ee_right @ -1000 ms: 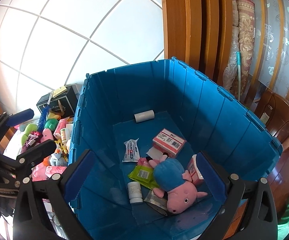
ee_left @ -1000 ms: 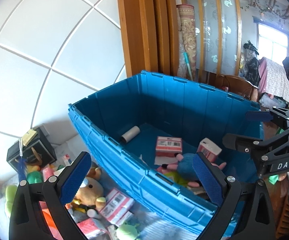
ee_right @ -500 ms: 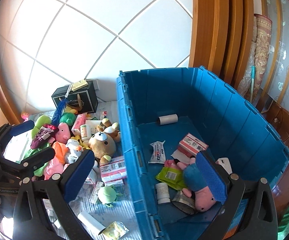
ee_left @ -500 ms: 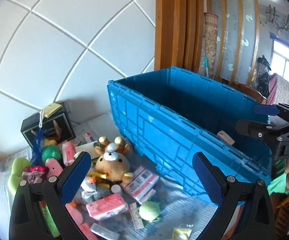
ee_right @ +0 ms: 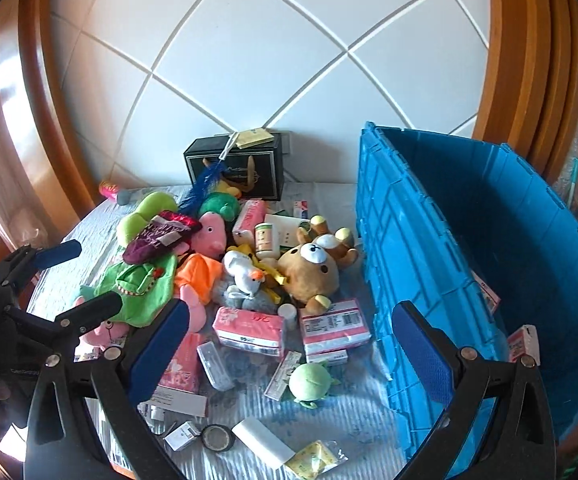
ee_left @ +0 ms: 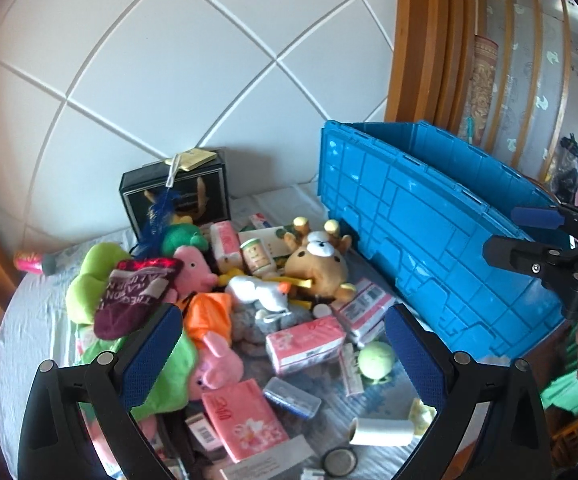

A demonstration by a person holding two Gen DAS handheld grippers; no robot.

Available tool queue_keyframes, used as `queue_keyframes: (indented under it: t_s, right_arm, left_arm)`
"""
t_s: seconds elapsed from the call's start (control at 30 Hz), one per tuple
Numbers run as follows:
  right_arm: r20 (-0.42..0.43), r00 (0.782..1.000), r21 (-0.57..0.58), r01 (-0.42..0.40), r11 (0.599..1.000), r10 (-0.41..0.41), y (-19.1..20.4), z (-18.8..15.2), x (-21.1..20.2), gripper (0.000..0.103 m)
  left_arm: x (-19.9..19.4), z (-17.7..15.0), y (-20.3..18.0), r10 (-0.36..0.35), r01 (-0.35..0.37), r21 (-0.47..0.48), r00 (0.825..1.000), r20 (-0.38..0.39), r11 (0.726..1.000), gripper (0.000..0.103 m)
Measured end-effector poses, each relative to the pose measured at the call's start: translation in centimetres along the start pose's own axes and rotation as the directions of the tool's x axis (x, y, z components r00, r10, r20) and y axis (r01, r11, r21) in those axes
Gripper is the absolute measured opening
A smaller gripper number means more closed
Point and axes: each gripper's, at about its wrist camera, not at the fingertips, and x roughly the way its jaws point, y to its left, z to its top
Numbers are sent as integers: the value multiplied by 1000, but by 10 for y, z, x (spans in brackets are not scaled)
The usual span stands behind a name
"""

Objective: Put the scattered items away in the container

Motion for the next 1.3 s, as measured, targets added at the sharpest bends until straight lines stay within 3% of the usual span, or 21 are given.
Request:
queue_keyframes:
  t_s: [0.3, 0.7, 0.9, 1.1, 1.3]
  right_arm:
    - [-24, 997, -43, -76, 996, 75, 65, -5, 15, 103]
    - [-91, 995, -46, -33, 998, 29, 106, -33, 8, 103]
    - [-68, 996, -74, -61, 995, 56, 110, -38, -8, 103]
    - [-51, 995, -56, -86, 995, 83, 89, -51, -25, 103]
    - [-44, 993, -77, -112, 991, 109, 68, -75, -53, 103]
  left_arm:
    - [-27, -35, 58, 62, -67, -88, 996, -61, 994, 102]
    - [-57, -75, 91, 136, -159, -242, 985, -108, 957, 102]
    - [-75, -80, 81, 192, -211, -255, 976, -100, 944, 102]
    - [-92, -82, 51, 255, -272, -234, 962, -102, 933, 102]
    - [-116, -86, 12, 311, -338, -278, 941, -135, 899, 102]
